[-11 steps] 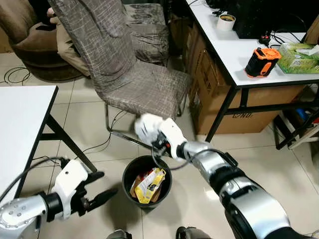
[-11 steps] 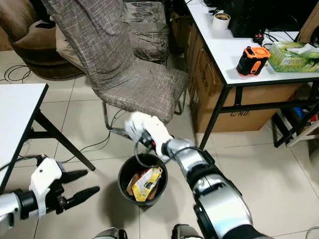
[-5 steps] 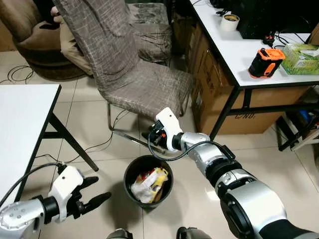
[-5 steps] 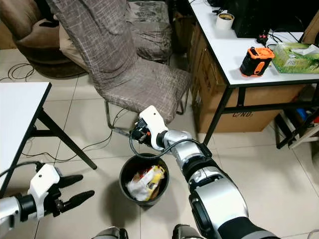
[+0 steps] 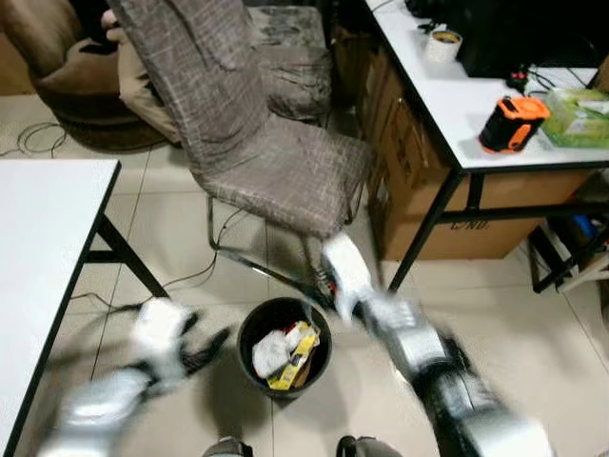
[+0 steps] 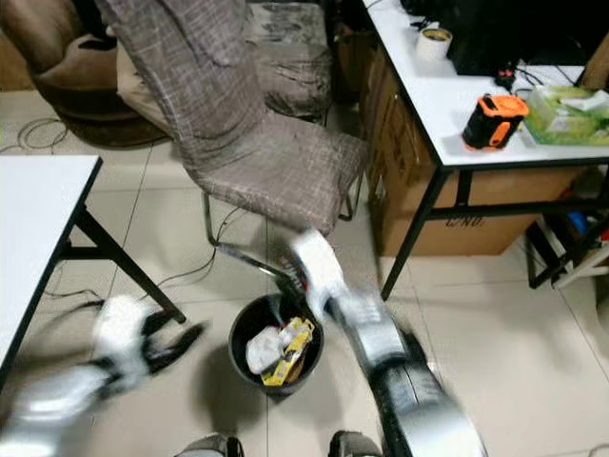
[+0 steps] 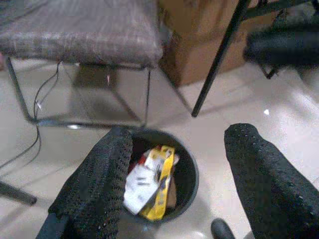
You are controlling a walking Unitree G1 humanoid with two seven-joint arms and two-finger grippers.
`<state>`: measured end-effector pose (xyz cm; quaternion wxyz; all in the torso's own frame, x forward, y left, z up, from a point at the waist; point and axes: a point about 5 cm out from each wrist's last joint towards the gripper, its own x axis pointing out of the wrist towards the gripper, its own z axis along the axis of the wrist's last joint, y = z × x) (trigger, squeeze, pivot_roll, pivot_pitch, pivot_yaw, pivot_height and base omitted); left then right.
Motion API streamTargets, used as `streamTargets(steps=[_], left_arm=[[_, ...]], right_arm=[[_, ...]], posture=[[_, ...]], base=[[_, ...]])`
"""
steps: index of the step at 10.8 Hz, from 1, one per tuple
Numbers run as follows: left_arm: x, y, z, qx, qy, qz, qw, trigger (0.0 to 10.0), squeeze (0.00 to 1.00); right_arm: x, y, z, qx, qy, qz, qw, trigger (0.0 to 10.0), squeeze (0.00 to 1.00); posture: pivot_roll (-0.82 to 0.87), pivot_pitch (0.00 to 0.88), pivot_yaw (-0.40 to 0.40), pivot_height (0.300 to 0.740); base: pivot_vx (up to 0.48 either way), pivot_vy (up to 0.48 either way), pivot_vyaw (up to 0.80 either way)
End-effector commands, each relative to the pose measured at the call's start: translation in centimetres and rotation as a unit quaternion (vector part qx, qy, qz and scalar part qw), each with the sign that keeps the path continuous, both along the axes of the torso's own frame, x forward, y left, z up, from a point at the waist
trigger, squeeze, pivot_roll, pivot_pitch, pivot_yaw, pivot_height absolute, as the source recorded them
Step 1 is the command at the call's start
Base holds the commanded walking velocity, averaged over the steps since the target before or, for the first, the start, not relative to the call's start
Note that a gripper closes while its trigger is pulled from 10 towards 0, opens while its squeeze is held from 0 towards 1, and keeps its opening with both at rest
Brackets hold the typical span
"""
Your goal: Picking trash to rubbish bin
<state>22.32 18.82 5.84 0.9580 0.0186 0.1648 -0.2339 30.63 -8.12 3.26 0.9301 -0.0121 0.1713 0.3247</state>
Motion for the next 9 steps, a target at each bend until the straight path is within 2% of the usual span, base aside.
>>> streamTargets(steps=[1,2,3,4,5,7,9], left_arm=[[0.2,-1.2,-0.8,0.016,0.003,0.009,1.0,10.0,0.0],[1.0,-2.1,-2.0,0.022,0.023,0.026,0.999,10.0,0.0],[1.3,-2.7,-2.8,0.023,0.039,0.035,0.998,10.0,0.0],[1.5,-3.2,-3.3,0.035,0.045,0.033,0.998,10.0,0.0],[2.0,-4.4,-3.2,0.04,0.042,0.025,0.998,10.0,0.0],[2.5,-4.8,-3.1,0.044,0.035,0.017,0.998,10.0,0.0],[2.9,-4.6,-3.4,0.054,0.031,0.014,0.998,10.0,0.0]], right_arm=[[-0.6,-1.8,-0.3,-0.009,-0.02,-0.049,0.999,10.0,0.0],[-2.3,-3.5,-1.6,-0.017,-0.016,-0.11,0.994,10.0,0.0],[-3.5,-4.4,-2.4,-0.03,-0.018,-0.134,0.99,10.0,0.0],[-4.8,-5.0,-3.1,-0.043,-0.017,-0.152,0.987,10.0,0.0],[-6.9,-6.3,-4.2,-0.065,0.002,-0.192,0.979,10.0,0.0],[-7.8,-7.1,-4.5,-0.067,0.013,-0.222,0.973,10.0,0.0],[-7.9,-7.1,-4.3,-0.072,0.011,-0.227,0.971,10.0,0.0]], posture=[[-0.07,0.097,0.012,0.74],[-0.09,0.083,0.02,0.74],[-0.09,0.078,0.02,0.74],[-0.09,0.075,0.023,0.74],[-0.09,0.073,0.021,0.74],[-0.09,0.071,0.025,0.74],[-0.09,0.064,0.03,0.74]], base=[[0.0,0.0,0.0],[0.0,0.0,0.0],[0.0,0.0,0.0],[0.0,0.0,0.0],[0.0,-0.428,0.0],[0.0,-0.471,0.0],[0.0,-0.48,0.0]])
